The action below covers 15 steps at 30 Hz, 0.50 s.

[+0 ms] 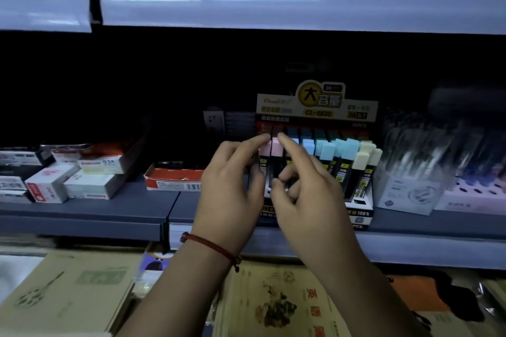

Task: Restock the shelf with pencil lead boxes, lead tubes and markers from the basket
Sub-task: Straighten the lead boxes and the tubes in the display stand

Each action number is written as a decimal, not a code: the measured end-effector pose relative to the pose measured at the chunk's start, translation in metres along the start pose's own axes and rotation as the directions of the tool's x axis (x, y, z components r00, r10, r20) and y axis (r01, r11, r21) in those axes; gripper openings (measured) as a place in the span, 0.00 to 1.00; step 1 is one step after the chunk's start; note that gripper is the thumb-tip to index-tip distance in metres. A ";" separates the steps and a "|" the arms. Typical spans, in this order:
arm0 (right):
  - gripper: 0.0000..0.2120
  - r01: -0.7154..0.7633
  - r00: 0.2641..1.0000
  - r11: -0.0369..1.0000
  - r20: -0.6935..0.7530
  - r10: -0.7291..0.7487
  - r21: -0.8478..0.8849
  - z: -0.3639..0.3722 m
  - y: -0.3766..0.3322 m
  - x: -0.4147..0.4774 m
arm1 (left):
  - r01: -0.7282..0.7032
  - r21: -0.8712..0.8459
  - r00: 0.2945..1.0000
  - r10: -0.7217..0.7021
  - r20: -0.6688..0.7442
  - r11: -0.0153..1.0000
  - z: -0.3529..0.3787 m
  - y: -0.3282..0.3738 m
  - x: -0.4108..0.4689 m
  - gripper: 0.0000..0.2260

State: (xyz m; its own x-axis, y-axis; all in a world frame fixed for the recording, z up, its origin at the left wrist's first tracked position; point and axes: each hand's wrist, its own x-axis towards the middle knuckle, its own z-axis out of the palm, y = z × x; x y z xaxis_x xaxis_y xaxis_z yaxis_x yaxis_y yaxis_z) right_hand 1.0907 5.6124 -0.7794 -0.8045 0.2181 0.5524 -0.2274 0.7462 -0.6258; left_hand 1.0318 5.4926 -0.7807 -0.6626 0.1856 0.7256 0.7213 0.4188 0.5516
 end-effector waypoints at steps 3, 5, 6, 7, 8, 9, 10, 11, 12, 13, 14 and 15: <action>0.29 -0.028 0.999 1.000 0.015 0.028 0.006 0.000 0.002 0.006 | 0.043 0.015 0.999 -0.044 0.014 0.999 0.003 -0.003 0.001 0.23; 0.27 -0.042 0.999 0.999 0.016 0.042 0.016 -0.002 0.002 0.010 | 0.065 0.014 0.998 -0.065 0.011 0.998 0.003 -0.003 0.001 0.25; 0.26 -0.046 0.999 0.999 0.016 0.046 0.023 -0.003 0.002 0.011 | 0.072 0.012 0.997 -0.072 0.009 0.997 0.003 -0.003 0.001 0.25; 0.25 -0.049 0.999 0.998 0.013 0.048 0.033 -0.004 0.002 0.012 | 0.078 0.010 0.997 -0.078 0.007 0.997 0.003 -0.003 0.001 0.26; 0.25 -0.051 0.999 0.998 0.008 0.051 0.046 -0.005 0.002 0.012 | 0.084 0.010 0.996 -0.084 0.005 0.996 0.003 -0.004 0.001 0.26; 0.24 -0.054 0.999 0.997 0.001 0.054 0.062 -0.005 0.002 0.012 | 0.090 0.011 0.996 -0.090 0.002 0.996 0.003 -0.004 0.001 0.26; 0.24 -0.055 0.998 0.995 -0.006 0.055 0.079 -0.005 0.002 0.011 | 0.093 0.016 0.996 -0.093 -0.005 0.995 0.003 -0.004 0.001 0.25; 0.24 -0.054 0.998 0.994 -0.012 0.056 0.091 -0.005 0.002 0.011 | 0.095 0.023 0.995 -0.095 -0.014 0.995 0.003 -0.005 0.000 0.25; 0.23 -0.053 0.998 0.994 -0.016 0.055 0.099 -0.005 0.002 0.010 | 0.096 0.030 0.995 -0.096 -0.024 0.995 0.002 -0.005 0.000 0.24; 0.23 -0.052 0.998 0.993 -0.019 0.054 0.104 -0.005 0.002 0.010 | 0.098 0.032 0.995 -0.097 -0.032 0.995 0.001 -0.006 0.000 0.24; 0.23 -0.050 0.998 0.993 -0.022 0.053 0.105 -0.005 0.001 0.010 | 0.099 0.030 0.995 -0.098 -0.034 0.995 0.000 -0.006 0.000 0.24; 0.23 -0.047 0.998 0.994 -0.026 0.050 0.103 -0.005 0.001 0.011 | 0.100 0.027 0.995 -0.100 -0.030 0.995 0.000 -0.006 0.000 0.23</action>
State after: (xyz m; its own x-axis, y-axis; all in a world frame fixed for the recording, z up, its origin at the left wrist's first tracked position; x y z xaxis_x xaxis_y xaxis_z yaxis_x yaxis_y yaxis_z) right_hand 1.0845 5.6187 -0.7718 -0.8006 0.2710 0.5344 -0.2449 0.6660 -0.7046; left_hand 1.0272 5.4897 -0.7840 -0.7246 0.1158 0.6793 0.6455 0.4593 0.6103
